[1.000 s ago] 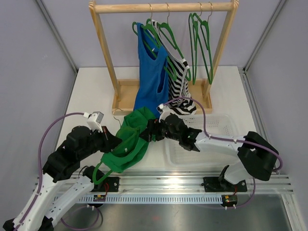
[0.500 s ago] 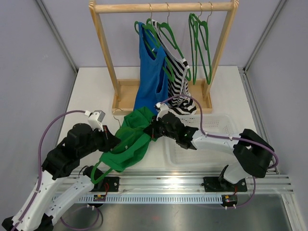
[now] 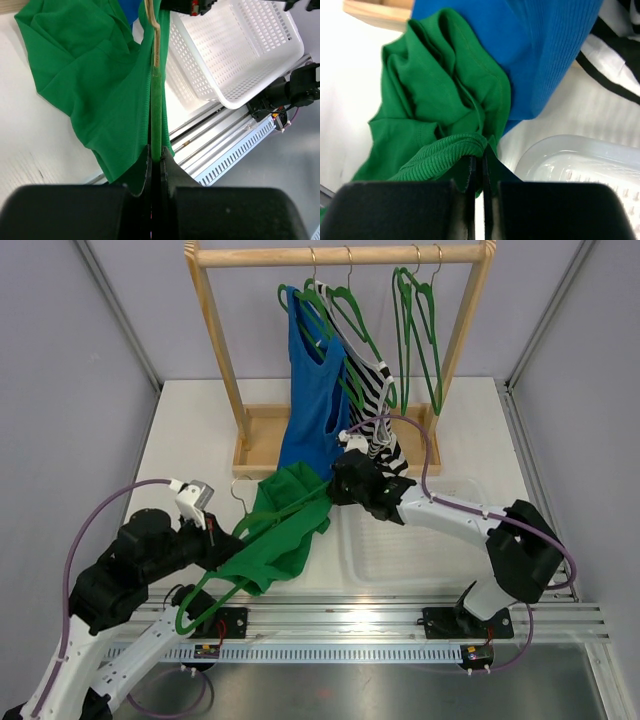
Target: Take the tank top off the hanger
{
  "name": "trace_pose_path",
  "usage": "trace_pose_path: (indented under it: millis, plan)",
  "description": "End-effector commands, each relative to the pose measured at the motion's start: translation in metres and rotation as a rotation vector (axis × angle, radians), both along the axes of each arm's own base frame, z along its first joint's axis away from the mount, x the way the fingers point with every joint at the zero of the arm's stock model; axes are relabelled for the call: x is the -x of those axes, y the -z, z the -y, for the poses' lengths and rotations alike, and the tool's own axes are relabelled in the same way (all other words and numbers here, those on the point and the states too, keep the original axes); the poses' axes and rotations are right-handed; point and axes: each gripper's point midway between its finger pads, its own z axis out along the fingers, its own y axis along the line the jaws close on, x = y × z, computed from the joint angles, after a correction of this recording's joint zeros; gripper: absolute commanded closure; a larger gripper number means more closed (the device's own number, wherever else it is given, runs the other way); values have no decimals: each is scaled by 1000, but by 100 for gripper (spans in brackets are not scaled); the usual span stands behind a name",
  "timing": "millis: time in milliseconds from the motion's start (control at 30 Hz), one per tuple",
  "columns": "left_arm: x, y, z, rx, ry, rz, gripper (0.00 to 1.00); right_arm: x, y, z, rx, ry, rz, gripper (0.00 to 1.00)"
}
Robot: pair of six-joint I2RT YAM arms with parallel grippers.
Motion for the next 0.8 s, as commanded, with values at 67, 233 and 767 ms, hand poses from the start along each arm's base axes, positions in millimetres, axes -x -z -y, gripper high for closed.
trace_pose_path:
  millis: [67,233,767]
  plan:
    - [10,-37,-8,32,20,120,100,-7,22,23,98,50,-96,100]
    - [10,-58,-6,84,30,205,100,-1,22,17,27,-6,-141,100]
    - [-47,-199,-4,696,-206,796,100,106,-71,-66,-460,-599,-132,100]
